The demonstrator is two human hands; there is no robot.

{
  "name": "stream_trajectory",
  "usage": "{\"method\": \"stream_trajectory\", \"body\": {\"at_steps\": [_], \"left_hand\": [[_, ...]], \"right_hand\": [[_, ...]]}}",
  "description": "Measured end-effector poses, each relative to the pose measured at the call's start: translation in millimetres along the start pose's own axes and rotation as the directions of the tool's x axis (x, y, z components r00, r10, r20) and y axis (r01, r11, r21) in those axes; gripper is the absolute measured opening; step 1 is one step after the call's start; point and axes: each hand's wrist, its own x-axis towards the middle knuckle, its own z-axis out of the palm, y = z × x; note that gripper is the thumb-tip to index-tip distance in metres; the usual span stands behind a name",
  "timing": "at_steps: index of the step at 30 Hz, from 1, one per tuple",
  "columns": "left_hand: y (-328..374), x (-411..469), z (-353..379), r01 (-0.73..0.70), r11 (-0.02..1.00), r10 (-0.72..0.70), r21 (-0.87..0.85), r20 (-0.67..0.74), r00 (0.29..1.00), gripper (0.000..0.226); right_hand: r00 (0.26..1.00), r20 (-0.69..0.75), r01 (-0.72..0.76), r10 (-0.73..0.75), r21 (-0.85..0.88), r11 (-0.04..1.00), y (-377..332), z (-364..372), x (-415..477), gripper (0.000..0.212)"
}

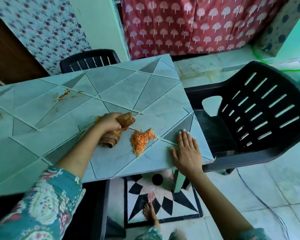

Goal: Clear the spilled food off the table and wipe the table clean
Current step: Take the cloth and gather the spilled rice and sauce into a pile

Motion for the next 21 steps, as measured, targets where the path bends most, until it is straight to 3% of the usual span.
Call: {"method": "stream_trajectory", "body": {"at_steps": [3,5,11,15,18,21], "left_hand": [[19.3,-1.8,20.1,-0.007,0.995,0.004,-0.101,-0.029,1.000,0.037],[22.6,-1.2,19.7,0.022,0.961,-0.033,-0.277,-0.037,0.999,0.040],[-30.2,-47.3,0.0,0.143,0.713,-0.323,-0.687,-0.140,0.936,0.033],[-67.8,-71.0,57.6,0.269,0.671,-0.472,-0.691,-0.119,0.873,0.047],[-15.6,-89.0,89.0,0.283,0.611,-0.540,-0.739,-0.128,0.832,0.030],[29.2,-76.8,100.5,0.199,0.495,-0.582,-0.846,-0.153,0.799,0.026]], "right_hand": [[1.000,-0.009,-0.003,0.003,-0.014,1.000,-0.9,1.1,-0.3,0.089],[1.000,-0.011,0.008,-0.008,-0.021,1.000,-0.5,0.4,-0.6,0.089],[1.000,-0.001,0.013,-0.013,-0.036,0.999,-0.3,1.0,-1.3,0.090],[1.000,0.004,0.017,-0.016,-0.048,0.999,0.6,2.1,-0.6,0.085],[0.999,0.022,0.023,-0.022,-0.049,0.999,3.1,3.0,-0.5,0.089],[0.999,0.041,0.039,-0.036,-0.059,0.998,4.2,2.4,-0.8,0.089]]}}
